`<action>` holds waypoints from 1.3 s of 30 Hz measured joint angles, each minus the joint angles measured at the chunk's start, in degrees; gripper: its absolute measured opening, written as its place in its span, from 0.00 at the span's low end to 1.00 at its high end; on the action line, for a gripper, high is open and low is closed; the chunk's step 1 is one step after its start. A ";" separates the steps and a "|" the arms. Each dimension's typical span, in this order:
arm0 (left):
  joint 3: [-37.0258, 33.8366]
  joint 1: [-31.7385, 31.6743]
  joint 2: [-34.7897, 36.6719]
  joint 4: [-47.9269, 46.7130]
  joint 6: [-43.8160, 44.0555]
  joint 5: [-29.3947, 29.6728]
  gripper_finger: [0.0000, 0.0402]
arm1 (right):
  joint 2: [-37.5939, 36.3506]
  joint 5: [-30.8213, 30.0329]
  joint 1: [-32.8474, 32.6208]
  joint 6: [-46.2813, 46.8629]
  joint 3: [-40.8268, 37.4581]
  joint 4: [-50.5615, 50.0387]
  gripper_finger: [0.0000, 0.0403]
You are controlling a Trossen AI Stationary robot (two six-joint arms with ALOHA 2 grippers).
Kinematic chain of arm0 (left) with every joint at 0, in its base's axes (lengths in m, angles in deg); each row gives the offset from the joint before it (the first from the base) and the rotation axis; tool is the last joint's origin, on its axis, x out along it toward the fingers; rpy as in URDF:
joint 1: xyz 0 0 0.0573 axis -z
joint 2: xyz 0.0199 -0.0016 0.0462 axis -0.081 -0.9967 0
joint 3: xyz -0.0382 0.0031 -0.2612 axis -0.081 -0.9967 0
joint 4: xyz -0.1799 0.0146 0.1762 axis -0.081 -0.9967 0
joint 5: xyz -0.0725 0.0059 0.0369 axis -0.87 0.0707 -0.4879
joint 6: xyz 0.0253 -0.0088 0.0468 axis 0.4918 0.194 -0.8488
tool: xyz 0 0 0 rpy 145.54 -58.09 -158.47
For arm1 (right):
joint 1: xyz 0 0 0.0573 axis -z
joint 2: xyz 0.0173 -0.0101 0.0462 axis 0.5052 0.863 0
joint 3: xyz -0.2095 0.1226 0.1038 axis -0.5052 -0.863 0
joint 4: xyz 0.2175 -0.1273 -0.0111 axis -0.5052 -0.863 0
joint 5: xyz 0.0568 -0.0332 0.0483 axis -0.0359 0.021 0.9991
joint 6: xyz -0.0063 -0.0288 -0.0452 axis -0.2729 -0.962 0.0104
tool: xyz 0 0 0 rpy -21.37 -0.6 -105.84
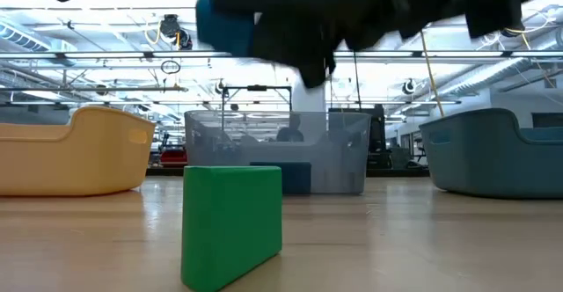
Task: Sort & place blocks by color
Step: Put the blue half circle block into the black bin
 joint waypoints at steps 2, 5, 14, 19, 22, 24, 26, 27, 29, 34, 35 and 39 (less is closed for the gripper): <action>0.00 0.00 0.00 0.00 0.00 0.00 0.67 | -2.54 -0.62 0.14 -1.83 0.02 -1.29 0.38; 0.00 0.00 0.00 0.02 0.02 0.00 0.67 | -6.55 -3.65 0.87 -5.02 0.05 -4.38 0.38; 0.00 0.00 0.00 0.06 0.18 0.00 0.67 | -13.60 -15.88 7.25 -4.21 0.11 -25.17 0.39; 0.00 0.00 0.00 0.07 0.57 0.00 0.67 | -12.53 -16.97 11.79 3.56 0.09 -33.75 0.39; 0.00 0.00 0.00 0.09 0.79 0.00 0.67 | -11.99 -16.74 13.22 6.13 0.09 -34.91 0.39; 0.00 0.00 0.00 0.08 0.79 0.00 0.67 | -11.89 -15.21 13.89 7.42 0.09 -35.86 0.40; 0.00 0.00 0.00 0.08 0.75 0.00 0.67 | -11.85 -12.91 14.38 9.76 0.09 -36.70 0.42; 0.00 0.00 0.00 0.07 0.72 0.00 0.67 | -11.85 -11.99 14.63 11.06 0.09 -37.21 0.43; 0.00 0.00 0.00 0.06 0.58 0.00 0.67 | -11.85 -10.90 14.88 12.42 0.09 -37.88 0.46; 0.00 0.00 0.00 0.06 0.57 0.00 0.67 | -11.85 -10.80 14.99 12.57 0.09 -39.61 0.55; 0.00 0.00 0.00 0.07 0.57 0.00 0.67 | -11.85 -10.78 14.99 12.40 0.09 -39.74 0.57; 0.00 0.00 0.00 0.07 0.61 0.00 0.67 | -12.20 -10.70 14.95 11.28 0.09 -39.58 0.64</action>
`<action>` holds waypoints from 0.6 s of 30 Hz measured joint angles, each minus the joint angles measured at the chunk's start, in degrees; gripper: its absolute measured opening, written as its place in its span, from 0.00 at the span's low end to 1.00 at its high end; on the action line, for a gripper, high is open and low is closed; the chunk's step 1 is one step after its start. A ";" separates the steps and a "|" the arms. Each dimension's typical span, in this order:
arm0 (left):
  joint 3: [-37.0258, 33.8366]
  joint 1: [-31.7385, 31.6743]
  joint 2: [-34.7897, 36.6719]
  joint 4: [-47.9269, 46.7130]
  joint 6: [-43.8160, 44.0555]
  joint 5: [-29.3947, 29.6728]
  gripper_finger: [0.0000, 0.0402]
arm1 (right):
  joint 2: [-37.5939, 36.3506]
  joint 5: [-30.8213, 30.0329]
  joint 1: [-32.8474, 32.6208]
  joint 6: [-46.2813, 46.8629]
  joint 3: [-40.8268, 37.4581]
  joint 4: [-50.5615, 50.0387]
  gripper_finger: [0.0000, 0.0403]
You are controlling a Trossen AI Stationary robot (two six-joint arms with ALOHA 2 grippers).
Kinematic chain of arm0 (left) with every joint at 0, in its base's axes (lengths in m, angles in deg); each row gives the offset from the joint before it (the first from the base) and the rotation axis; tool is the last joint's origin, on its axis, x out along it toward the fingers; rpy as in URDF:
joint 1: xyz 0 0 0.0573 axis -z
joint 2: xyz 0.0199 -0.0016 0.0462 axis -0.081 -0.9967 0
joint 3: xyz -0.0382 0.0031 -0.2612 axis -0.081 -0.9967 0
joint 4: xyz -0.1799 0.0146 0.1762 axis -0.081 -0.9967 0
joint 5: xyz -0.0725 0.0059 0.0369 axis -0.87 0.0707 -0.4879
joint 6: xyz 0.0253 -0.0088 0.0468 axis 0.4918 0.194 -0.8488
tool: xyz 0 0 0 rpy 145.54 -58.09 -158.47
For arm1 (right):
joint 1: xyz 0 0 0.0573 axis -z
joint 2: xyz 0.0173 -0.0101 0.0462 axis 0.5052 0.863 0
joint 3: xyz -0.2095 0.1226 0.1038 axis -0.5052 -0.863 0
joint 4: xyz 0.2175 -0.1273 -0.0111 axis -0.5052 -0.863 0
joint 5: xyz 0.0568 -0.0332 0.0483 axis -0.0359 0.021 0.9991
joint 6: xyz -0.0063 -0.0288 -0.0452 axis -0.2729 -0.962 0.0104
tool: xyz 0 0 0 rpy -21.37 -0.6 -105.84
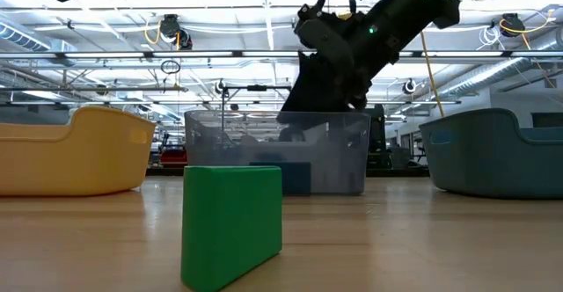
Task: Sort & place blocks by color
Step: Put the blue half circle block into the black bin, then put the green half circle block into the dark blue bin
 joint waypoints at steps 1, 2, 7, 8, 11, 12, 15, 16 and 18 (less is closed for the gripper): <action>0.00 0.00 0.00 -0.01 0.00 0.02 0.67 | -0.41 0.14 -0.25 -0.01 0.00 0.00 0.65; 0.00 -0.01 0.00 -0.02 0.00 0.04 0.67 | -1.05 0.37 -0.42 0.08 0.00 0.24 0.66; 0.00 -0.98 0.00 0.05 -0.34 0.27 0.67 | -5.44 2.93 -3.13 2.03 0.04 0.61 0.67; 0.00 -1.23 -0.02 0.01 -0.72 0.31 0.67 | -6.00 3.48 -4.14 2.52 0.04 0.77 0.67; 0.00 -2.06 -0.02 0.03 -2.41 0.44 0.67 | -6.63 5.90 -8.00 4.52 0.04 3.09 0.66; 0.00 -2.40 -0.02 0.01 -2.93 0.42 0.67 | -6.47 6.33 -9.70 4.57 0.04 4.68 0.66; 0.00 -3.53 -0.02 0.05 -4.42 0.43 0.67 | -4.08 7.56 -14.41 2.26 0.11 10.71 0.65; 0.00 -3.96 -0.02 0.03 -4.95 0.43 0.67 | -2.92 7.59 -15.76 0.64 0.09 12.07 0.65; 0.00 -4.86 -0.02 0.06 -5.89 0.43 0.67 | -0.61 7.63 -17.66 -3.74 0.07 14.42 0.65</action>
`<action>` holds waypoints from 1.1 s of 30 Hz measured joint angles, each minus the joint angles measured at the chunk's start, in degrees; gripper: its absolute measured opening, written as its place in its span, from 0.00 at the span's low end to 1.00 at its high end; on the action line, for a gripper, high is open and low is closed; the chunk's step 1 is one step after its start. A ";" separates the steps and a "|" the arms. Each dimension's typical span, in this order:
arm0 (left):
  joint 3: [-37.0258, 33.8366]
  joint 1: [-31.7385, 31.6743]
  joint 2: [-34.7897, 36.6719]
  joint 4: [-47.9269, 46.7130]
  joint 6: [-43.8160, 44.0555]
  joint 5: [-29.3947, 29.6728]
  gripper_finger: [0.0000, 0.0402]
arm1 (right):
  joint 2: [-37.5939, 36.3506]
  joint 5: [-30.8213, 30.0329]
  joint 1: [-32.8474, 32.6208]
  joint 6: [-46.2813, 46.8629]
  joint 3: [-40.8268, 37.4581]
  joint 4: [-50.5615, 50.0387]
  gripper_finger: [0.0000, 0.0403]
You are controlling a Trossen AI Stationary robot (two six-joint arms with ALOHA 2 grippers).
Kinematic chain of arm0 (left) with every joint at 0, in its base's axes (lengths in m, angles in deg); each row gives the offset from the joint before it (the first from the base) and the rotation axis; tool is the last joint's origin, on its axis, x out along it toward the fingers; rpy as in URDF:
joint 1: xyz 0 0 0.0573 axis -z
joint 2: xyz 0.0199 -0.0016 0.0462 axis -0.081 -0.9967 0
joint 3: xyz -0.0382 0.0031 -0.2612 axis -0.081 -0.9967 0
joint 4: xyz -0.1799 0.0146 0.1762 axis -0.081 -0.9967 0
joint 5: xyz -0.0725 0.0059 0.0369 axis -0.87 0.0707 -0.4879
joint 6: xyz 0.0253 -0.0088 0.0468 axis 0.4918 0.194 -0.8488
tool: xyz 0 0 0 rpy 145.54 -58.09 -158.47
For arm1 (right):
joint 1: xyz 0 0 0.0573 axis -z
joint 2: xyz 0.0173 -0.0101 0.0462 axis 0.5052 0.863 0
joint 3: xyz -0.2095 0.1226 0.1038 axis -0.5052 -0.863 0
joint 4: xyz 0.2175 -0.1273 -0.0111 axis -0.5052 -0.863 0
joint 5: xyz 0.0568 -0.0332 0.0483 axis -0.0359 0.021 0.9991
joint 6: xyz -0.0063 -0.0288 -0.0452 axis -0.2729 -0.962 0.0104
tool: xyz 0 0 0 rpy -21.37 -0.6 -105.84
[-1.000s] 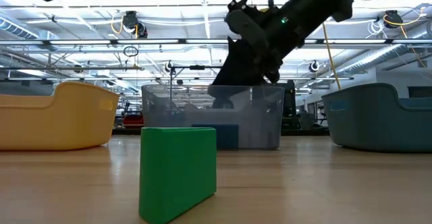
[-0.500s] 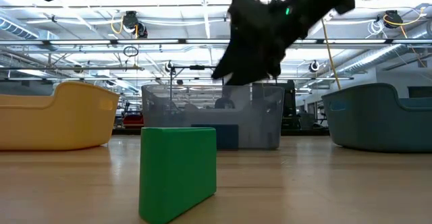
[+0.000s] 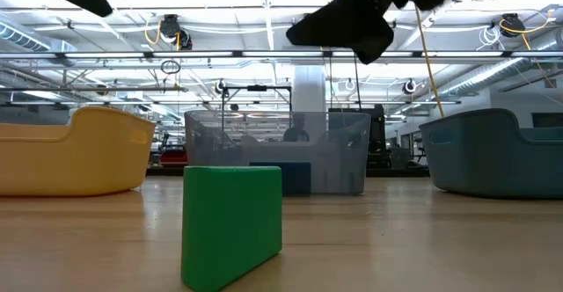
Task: Sort & place blocks by color
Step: Put the green half circle block into the dark blue bin
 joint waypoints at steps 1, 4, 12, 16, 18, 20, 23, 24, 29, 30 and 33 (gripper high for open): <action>0.00 -0.41 0.00 -0.01 -0.36 -0.01 0.67 | 1.17 -0.04 -0.54 -2.39 0.00 1.10 0.65; 0.00 -1.50 0.00 0.04 -0.40 -0.01 0.67 | 5.21 -0.06 -1.27 -9.03 0.02 5.44 0.65; 0.00 -1.65 -0.02 0.24 1.76 -0.61 0.67 | 16.49 3.92 -1.42 -17.48 -0.02 21.29 0.65; 0.00 -0.90 -0.02 0.44 2.97 -0.93 0.67 | 19.60 8.71 -1.40 -16.63 -0.02 28.04 0.65; 0.00 -0.59 -0.02 0.46 3.33 -0.93 0.67 | 20.49 8.96 -1.38 -16.51 -0.02 29.02 0.65; 0.00 -0.31 -0.02 0.57 3.48 -0.93 0.67 | 21.32 8.89 -1.35 -16.42 -0.02 29.19 0.65; 0.00 -0.17 -0.02 1.09 3.48 -0.95 0.67 | 22.97 8.88 -1.12 -16.81 -0.02 31.22 0.65; 0.00 -0.17 -0.02 1.39 3.45 -0.95 0.67 | 23.48 8.90 -1.04 -16.92 -0.02 32.24 0.65; 0.00 -0.17 -0.02 3.74 2.16 -0.97 0.67 | 25.20 8.86 -0.68 -17.02 -0.02 34.49 0.65; 0.00 -0.17 -0.02 4.11 1.92 -0.97 0.67 | 25.39 8.89 -0.68 -17.02 -0.02 35.08 0.65; 0.00 -0.17 -0.02 4.55 1.32 -0.98 0.67 | 26.27 8.97 -0.70 -17.02 0.00 37.53 0.65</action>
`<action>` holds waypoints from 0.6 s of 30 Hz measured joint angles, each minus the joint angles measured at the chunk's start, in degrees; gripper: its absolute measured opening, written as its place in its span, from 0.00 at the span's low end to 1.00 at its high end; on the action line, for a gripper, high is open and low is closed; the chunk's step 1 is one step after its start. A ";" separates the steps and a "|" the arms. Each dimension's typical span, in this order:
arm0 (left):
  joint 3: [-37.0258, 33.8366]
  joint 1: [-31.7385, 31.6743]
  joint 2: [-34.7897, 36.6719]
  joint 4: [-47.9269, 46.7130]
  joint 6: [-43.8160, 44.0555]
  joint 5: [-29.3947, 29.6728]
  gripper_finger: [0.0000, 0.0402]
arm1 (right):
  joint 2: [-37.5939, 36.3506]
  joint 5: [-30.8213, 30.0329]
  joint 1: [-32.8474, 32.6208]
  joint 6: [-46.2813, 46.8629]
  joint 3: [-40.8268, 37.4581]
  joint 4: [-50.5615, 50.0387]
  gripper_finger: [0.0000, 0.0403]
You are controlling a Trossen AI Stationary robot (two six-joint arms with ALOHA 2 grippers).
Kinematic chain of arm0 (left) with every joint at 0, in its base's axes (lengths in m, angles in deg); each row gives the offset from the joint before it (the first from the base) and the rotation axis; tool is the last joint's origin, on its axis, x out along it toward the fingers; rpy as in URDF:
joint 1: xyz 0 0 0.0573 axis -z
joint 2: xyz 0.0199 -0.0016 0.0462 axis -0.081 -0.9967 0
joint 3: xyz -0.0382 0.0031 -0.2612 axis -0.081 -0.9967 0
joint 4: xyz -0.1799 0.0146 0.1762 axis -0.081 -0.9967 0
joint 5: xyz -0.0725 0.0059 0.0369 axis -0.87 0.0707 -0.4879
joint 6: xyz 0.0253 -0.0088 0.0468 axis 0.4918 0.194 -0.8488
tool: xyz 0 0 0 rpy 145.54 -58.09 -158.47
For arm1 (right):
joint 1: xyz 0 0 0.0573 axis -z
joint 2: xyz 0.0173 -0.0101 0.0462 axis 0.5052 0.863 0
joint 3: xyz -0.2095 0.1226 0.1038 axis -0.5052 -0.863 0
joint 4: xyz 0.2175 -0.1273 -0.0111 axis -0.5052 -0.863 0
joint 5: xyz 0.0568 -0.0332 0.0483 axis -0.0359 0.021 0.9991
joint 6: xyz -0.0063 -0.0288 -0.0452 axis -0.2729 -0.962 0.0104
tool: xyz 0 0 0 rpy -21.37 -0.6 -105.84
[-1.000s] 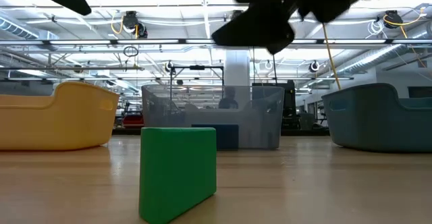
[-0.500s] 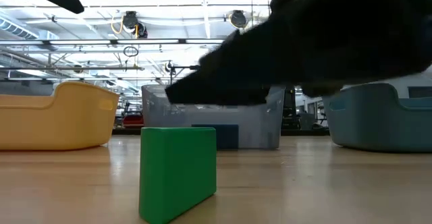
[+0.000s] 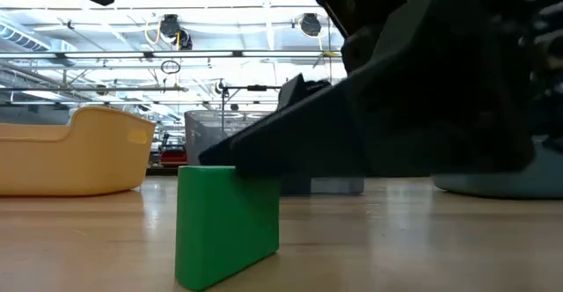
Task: Sort & place blocks by color
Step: Put the green half circle block into the dark blue bin
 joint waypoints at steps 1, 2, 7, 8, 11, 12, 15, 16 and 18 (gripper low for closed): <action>0.00 0.00 -0.02 0.00 -0.01 0.00 0.67 | 0.35 0.02 0.00 0.00 0.00 0.41 0.65; 0.00 0.00 -0.01 0.01 -0.01 0.01 0.67 | 0.87 0.00 0.00 0.16 0.00 1.18 0.65; 0.00 0.00 -0.02 0.04 0.04 0.01 0.67 | 2.18 0.00 0.00 2.44 0.01 1.96 0.65; 0.00 0.00 -0.02 0.04 0.02 0.01 0.67 | 2.29 0.00 0.00 2.64 0.02 2.07 0.65; 0.00 0.00 -0.02 0.09 0.00 0.01 0.67 | 2.38 -0.01 0.00 2.58 0.10 1.69 0.65; 0.00 0.00 -0.02 0.08 -0.01 -0.01 0.67 | 2.38 0.00 0.00 2.58 0.36 1.27 0.65; 0.00 0.00 -0.02 0.08 -0.02 -0.01 0.67 | 2.36 0.00 0.00 2.16 1.18 -0.13 0.63; 0.00 0.00 -0.02 0.07 -0.02 0.00 0.67 | 2.36 -0.01 0.00 1.65 1.39 -0.45 0.62; 0.00 0.00 -0.02 0.07 -0.02 0.01 0.67 | 2.36 0.00 0.00 0.54 1.77 -0.73 0.58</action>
